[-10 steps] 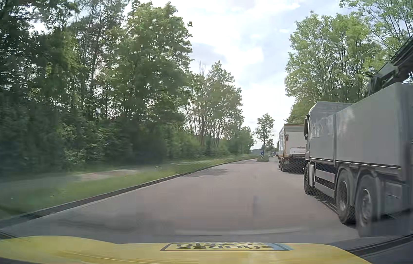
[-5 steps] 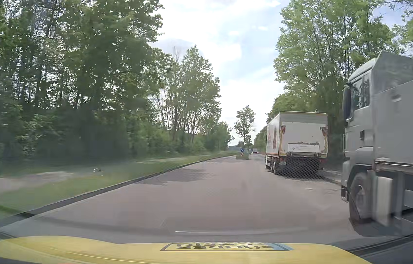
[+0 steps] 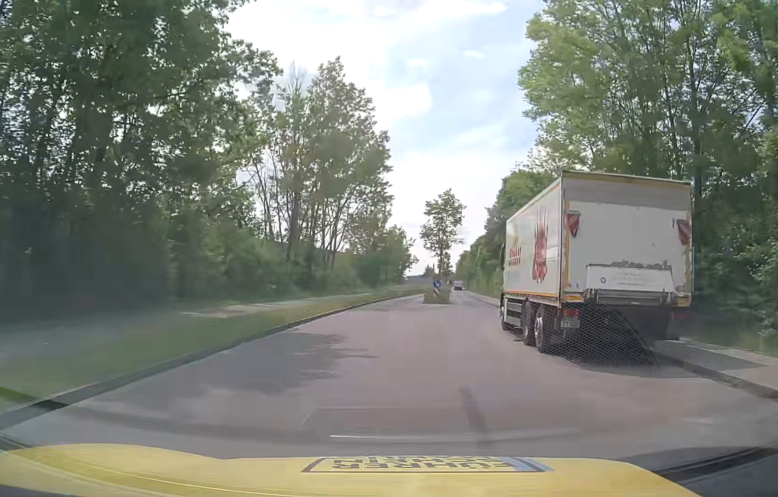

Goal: Follow the waypoints while adhering to traffic rules and regulations

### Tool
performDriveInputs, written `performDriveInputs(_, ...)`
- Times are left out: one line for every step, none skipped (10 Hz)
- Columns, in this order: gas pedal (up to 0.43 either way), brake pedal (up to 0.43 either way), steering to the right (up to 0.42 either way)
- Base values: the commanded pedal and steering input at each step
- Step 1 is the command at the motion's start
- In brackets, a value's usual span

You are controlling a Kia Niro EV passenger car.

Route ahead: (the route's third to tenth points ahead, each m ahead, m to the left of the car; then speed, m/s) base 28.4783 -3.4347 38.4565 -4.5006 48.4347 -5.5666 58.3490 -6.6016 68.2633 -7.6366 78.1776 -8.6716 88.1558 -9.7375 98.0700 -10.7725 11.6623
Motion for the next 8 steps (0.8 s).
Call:
performDriveInputs(0.13, 0.0, 0.028)
performDriveInputs(0.13, 0.0, 0.027)
performDriveInputs(0.13, 0.0, 0.027)
performDriveInputs(0.13, 0.0, 0.026)
performDriveInputs(0.13, 0.0, 0.026)
performDriveInputs(0.118, 0.0, 0.026)
performDriveInputs(0.118, 0.0, 0.025)
performDriveInputs(0.11, 0.0, 0.026)
